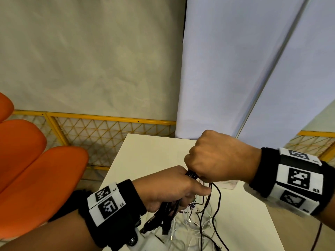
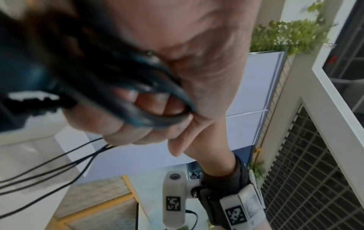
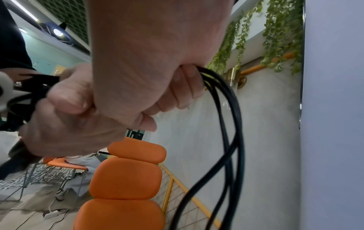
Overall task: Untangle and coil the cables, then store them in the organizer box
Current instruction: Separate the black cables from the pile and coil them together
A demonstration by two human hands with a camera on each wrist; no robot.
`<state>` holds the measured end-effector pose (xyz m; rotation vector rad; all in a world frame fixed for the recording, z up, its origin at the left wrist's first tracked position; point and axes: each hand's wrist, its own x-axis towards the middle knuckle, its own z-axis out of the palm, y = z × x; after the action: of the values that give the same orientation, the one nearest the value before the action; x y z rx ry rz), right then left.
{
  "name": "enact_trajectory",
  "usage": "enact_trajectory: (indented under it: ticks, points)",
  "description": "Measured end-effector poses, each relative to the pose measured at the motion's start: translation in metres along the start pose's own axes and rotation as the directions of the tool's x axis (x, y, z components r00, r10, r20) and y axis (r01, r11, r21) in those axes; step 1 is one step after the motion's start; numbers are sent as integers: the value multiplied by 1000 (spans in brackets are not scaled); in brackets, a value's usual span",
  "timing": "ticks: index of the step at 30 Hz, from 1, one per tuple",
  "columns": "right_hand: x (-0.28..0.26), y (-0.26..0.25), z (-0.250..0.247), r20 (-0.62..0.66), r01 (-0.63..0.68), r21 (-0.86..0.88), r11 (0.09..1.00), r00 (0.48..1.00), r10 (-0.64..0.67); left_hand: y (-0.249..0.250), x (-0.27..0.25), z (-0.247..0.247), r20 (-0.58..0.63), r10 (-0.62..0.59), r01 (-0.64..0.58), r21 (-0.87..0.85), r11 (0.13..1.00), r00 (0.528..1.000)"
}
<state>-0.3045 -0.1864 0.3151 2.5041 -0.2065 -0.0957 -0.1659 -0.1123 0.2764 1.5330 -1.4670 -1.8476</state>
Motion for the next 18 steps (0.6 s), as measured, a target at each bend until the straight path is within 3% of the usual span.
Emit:
enact_trajectory:
  ticks: [5, 8, 13, 18]
  points:
    - [2, -3, -2, -31, 12, 5, 1000, 999, -12, -2, 1, -2, 54, 53, -56, 65, 996, 997]
    - [2, -8, 1, -13, 45, -5, 999, 999, -45, -1, 3, -2, 117, 64, -65, 2, 998, 991]
    - [1, -9, 2, -28, -58, 35, 998, 998, 59, -1, 5, 3, 0, 34, -34, 3, 999, 999]
    - [-4, 0, -6, 33, -104, 238, 966, 995, 99, 3, 7, -2, -193, 91, -66, 130, 989, 977]
